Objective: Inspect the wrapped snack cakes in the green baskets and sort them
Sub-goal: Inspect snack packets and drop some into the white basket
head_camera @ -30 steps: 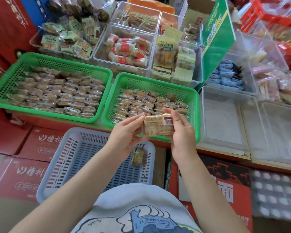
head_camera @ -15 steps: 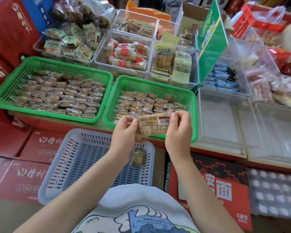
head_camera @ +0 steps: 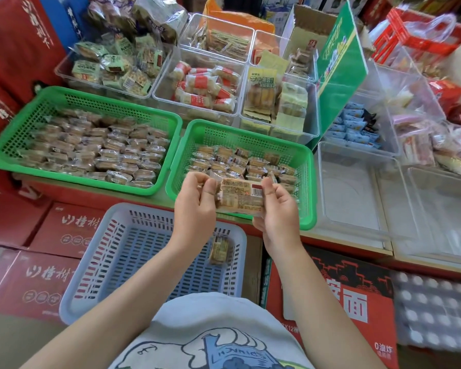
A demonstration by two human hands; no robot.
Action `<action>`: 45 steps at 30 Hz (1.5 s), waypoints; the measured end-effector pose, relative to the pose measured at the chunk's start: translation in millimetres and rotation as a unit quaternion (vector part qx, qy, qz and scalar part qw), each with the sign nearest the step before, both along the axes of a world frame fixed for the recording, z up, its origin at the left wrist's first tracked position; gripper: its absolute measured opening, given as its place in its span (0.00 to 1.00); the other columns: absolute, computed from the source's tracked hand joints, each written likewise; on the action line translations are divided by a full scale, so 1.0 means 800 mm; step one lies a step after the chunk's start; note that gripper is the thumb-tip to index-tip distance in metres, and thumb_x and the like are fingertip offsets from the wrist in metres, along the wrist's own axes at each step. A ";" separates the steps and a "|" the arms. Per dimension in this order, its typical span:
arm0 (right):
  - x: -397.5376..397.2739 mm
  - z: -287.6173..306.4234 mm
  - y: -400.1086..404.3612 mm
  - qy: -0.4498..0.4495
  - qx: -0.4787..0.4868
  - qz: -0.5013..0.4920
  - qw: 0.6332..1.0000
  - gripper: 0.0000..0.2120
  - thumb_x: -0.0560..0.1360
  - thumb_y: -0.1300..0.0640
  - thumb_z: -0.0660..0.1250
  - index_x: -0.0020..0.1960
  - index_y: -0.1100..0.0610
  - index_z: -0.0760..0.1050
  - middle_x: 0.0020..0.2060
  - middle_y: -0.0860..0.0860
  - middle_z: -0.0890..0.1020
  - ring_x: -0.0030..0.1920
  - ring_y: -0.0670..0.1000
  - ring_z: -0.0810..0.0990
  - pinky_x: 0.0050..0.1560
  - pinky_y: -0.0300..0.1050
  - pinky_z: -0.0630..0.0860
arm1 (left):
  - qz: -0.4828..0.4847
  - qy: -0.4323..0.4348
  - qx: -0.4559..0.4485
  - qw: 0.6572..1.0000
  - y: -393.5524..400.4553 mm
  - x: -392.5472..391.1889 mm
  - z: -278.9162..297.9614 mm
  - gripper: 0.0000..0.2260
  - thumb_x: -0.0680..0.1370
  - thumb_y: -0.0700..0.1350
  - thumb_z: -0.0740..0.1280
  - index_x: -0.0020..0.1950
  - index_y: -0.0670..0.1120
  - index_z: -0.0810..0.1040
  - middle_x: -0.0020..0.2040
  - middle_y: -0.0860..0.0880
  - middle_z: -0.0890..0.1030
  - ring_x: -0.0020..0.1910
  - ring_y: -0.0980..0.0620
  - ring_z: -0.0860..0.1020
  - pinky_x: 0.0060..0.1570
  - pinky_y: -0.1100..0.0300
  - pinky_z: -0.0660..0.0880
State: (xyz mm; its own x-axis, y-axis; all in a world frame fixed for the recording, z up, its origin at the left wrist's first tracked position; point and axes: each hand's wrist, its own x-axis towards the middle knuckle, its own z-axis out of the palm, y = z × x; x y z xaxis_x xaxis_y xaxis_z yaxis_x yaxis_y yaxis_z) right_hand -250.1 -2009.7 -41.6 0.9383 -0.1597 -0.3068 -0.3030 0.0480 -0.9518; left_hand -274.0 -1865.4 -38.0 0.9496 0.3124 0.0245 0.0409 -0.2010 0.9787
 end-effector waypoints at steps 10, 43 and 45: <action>0.030 -0.033 -0.002 0.114 0.139 -0.083 0.980 0.11 0.82 0.49 0.63 0.45 0.54 0.74 0.24 0.47 0.64 0.20 0.45 0.61 0.20 0.38 0.59 | -0.072 0.137 -0.171 0.973 0.009 0.032 -0.047 0.18 0.82 0.44 0.67 0.70 0.49 0.67 0.28 0.56 0.74 0.31 0.56 0.71 0.39 0.58 0.70; 0.118 -0.152 -0.029 -0.067 -0.451 0.353 0.817 0.12 0.74 0.62 0.73 0.58 0.57 0.80 0.49 0.52 0.74 0.48 0.52 0.76 0.49 0.46 0.76 | -0.324 0.164 0.473 0.803 0.048 0.100 -0.208 0.33 0.81 0.61 0.37 0.75 0.52 0.71 0.73 0.54 0.73 0.75 0.53 0.66 0.75 0.52 0.48; 0.120 -0.157 -0.012 -0.085 -0.473 0.386 0.788 0.12 0.77 0.60 0.70 0.60 0.59 0.79 0.47 0.52 0.69 0.46 0.51 0.71 0.47 0.48 0.73 | -0.324 0.162 0.460 0.811 0.048 0.101 -0.208 0.35 0.80 0.62 0.37 0.74 0.52 0.73 0.72 0.53 0.74 0.74 0.52 0.68 0.75 0.53 0.47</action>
